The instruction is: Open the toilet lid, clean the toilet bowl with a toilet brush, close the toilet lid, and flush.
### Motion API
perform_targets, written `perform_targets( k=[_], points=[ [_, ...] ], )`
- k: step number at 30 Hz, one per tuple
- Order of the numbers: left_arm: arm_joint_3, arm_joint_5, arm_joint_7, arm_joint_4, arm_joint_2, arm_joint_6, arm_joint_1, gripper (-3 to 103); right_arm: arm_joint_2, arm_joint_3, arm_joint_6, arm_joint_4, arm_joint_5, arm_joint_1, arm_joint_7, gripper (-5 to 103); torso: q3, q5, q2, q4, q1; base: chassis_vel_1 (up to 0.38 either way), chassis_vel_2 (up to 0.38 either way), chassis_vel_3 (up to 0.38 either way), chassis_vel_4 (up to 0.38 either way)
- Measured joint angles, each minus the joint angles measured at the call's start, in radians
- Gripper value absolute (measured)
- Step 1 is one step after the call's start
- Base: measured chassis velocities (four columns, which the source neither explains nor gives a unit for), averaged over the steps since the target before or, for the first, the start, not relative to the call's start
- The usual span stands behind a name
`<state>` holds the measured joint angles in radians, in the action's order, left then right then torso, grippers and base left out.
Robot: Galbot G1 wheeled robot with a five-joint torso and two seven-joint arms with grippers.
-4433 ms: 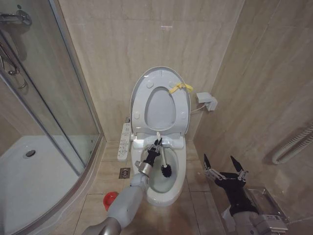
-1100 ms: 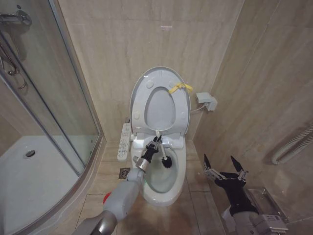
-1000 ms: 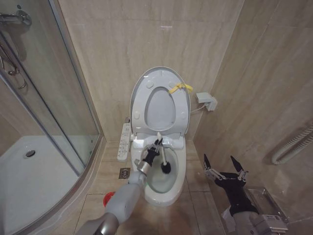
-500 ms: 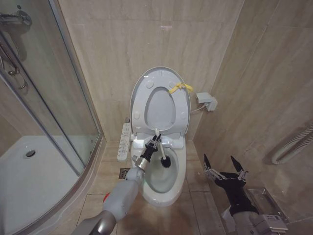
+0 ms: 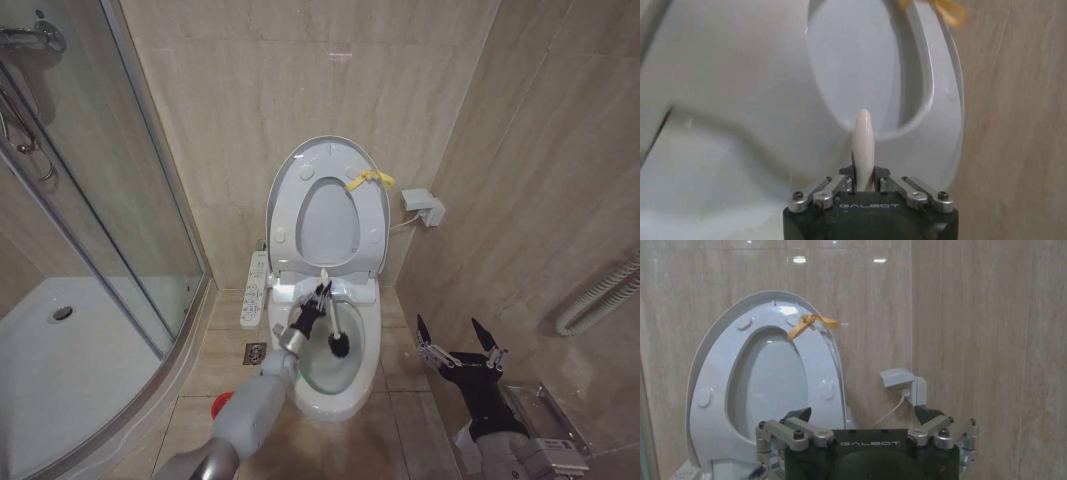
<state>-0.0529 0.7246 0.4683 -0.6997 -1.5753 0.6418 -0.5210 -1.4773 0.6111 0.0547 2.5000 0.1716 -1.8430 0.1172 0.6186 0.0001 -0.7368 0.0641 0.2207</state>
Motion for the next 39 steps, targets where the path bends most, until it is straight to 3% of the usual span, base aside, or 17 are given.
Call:
perform_targets(
  k=[5, 8, 16, 23, 28, 34, 39],
  points=[
    [0.023, -0.019, 0.011, 0.066, -0.032, 0.021, 0.021, 19, 0.0, 0.0, 0.0, 0.0, 0.0, 0.0, 0.0, 100, 0.0, 0.0, 0.0, 0.0004, 0.0, 0.0, 0.0, 0.0, 0.0],
    [0.025, -0.032, 0.018, 0.074, -0.032, 0.024, -0.007, 19, 0.0, 0.0, 0.0, 0.0, 0.0, 0.0, 0.0, 100, 0.0, 0.0, 0.0, -0.0006, 0.0, 0.0, 0.0, 0.0, 0.0],
    [0.003, -0.028, -0.001, -0.029, 0.021, 0.007, -0.072, 19, 0.0, 0.0, 0.0, 0.0, 0.0, 0.0, 0.0, 100, 0.0, -0.0001, 0.0, -0.0006, 0.0, 0.0, 0.0, 0.0, 0.0],
    [0.03, -0.018, -0.008, 0.011, -0.008, 0.007, -0.002, 19, 0.0, 0.0, 0.0, 0.0, 0.0, 0.0, 0.0, 100, 0.0, -0.0002, 0.0, 0.0002, 0.0, 0.0, 0.0, 0.0, 0.0],
    [0.028, -0.046, 0.012, 0.052, -0.019, 0.02, -0.034, 19, 0.0, 0.0, 0.0, 0.0, 0.0, 0.0, 0.0, 100, 0.0, 0.0, 0.0, -0.0007, 0.0, 0.0, 0.0, 0.0, 0.0],
    [0.01, -0.057, 0.012, -0.001, 0.008, 0.019, -0.084, 19, 0.0, 0.0, 0.0, 0.0, 0.0, 0.0, 0.0, 100, 0.0, -0.0002, 0.0, -0.0005, 0.0, 0.0, 0.0, 0.0, 0.0],
    [0.014, -0.038, -0.004, -0.007, 0.007, 0.007, -0.03, 19, 0.0, 0.0, 0.0, 0.0, 0.0, 0.0, 0.0, 100, 0.0, -0.0002, 0.0, 0.0002, 0.0, 0.0, 0.0, 0.0, 0.0]
  ],
)
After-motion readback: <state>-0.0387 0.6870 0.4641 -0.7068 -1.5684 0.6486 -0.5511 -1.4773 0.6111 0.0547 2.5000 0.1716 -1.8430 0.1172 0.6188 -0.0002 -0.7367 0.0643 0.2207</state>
